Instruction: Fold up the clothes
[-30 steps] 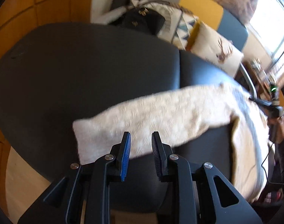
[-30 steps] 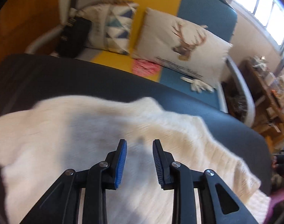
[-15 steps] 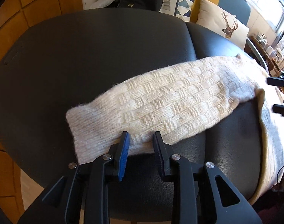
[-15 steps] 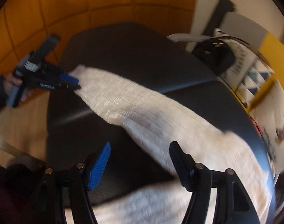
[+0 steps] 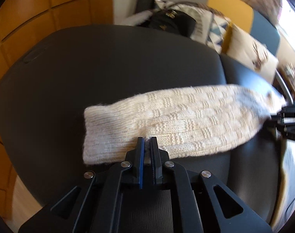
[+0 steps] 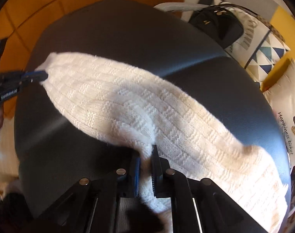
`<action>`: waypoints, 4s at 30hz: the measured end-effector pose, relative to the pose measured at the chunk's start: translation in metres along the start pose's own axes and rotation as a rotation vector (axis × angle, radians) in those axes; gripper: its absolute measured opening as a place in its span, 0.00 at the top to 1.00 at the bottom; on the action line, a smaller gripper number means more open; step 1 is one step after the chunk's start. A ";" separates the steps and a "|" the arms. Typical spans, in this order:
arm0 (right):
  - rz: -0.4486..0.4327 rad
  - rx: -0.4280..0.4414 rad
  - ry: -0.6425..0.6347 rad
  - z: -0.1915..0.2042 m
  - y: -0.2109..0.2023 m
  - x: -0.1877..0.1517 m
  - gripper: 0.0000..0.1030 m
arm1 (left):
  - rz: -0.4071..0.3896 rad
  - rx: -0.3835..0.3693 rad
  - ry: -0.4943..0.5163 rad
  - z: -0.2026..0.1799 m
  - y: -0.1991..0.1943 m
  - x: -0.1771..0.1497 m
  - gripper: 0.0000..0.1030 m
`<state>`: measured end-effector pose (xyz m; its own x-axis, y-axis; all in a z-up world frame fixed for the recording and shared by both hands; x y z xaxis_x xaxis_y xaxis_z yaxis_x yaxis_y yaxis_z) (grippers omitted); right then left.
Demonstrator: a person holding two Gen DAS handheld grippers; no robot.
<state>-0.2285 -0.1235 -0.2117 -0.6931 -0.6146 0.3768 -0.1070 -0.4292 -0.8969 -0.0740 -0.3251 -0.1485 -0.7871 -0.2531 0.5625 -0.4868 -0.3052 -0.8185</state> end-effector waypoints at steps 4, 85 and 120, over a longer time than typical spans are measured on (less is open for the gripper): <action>-0.078 0.037 0.045 -0.007 -0.004 0.029 0.93 | -0.072 0.043 -0.045 0.003 -0.001 0.033 0.96; -0.657 -0.607 1.446 -0.193 -0.287 -0.618 0.95 | 0.076 -0.419 0.624 -0.380 -0.086 -0.059 0.90; -0.621 -0.720 1.522 -0.202 -0.301 -0.660 0.90 | 0.072 -0.455 0.574 -0.371 -0.087 -0.052 0.89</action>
<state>0.1172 0.5449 -0.2374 -0.3706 0.7737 0.5138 -0.5501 0.2628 -0.7926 -0.1319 0.0552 -0.1500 -0.8367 0.3001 0.4582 -0.4375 0.1371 -0.8887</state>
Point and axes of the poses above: each gripper's, at about its wrist camera, not at the fingertips, and y roughly the way its jaws point, z to its left, x to its top, the point moved 4 cm from there along y, roughly the way its jaws point, and after that the axes turned 13 degrees about x, right-handed, at the moved point
